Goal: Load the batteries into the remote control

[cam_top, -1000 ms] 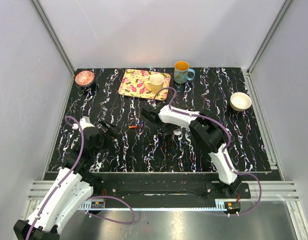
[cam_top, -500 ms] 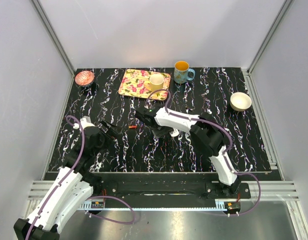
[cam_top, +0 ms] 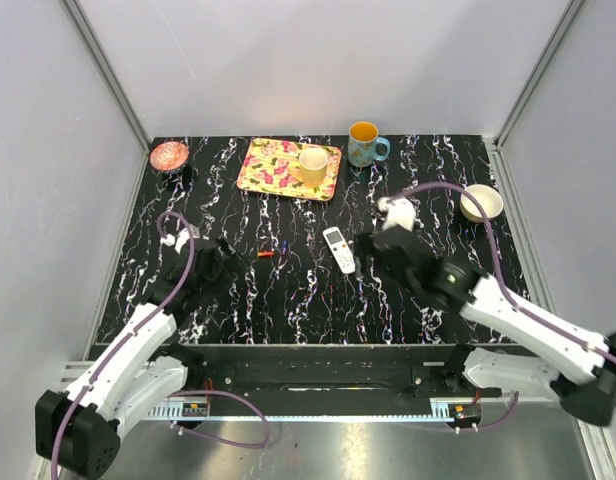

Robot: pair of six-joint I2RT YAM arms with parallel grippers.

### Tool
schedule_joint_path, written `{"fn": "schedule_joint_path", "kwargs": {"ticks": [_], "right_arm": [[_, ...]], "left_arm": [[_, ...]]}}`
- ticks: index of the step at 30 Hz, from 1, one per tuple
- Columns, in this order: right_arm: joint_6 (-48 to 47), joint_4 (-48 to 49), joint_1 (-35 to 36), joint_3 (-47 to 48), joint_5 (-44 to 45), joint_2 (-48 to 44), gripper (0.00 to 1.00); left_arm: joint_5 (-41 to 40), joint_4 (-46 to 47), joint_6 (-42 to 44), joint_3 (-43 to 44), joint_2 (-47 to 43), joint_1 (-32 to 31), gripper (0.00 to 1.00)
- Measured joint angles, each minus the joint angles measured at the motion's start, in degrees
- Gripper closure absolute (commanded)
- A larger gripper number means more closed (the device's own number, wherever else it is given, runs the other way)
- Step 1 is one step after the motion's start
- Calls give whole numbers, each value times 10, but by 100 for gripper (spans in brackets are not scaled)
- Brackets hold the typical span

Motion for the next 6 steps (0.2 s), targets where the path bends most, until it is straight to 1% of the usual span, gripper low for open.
{"fn": "schedule_joint_path", "kwargs": {"ticks": [1, 3, 6], "right_arm": [[0, 24, 0, -43, 5, -45, 0], [0, 63, 0, -114, 13, -102, 0], [-1, 96, -1, -168, 14, -126, 0]], "left_arm": [[3, 1, 9, 2, 11, 0, 2], [14, 2, 31, 3, 24, 0, 4], [36, 10, 62, 3, 19, 0, 1]]}}
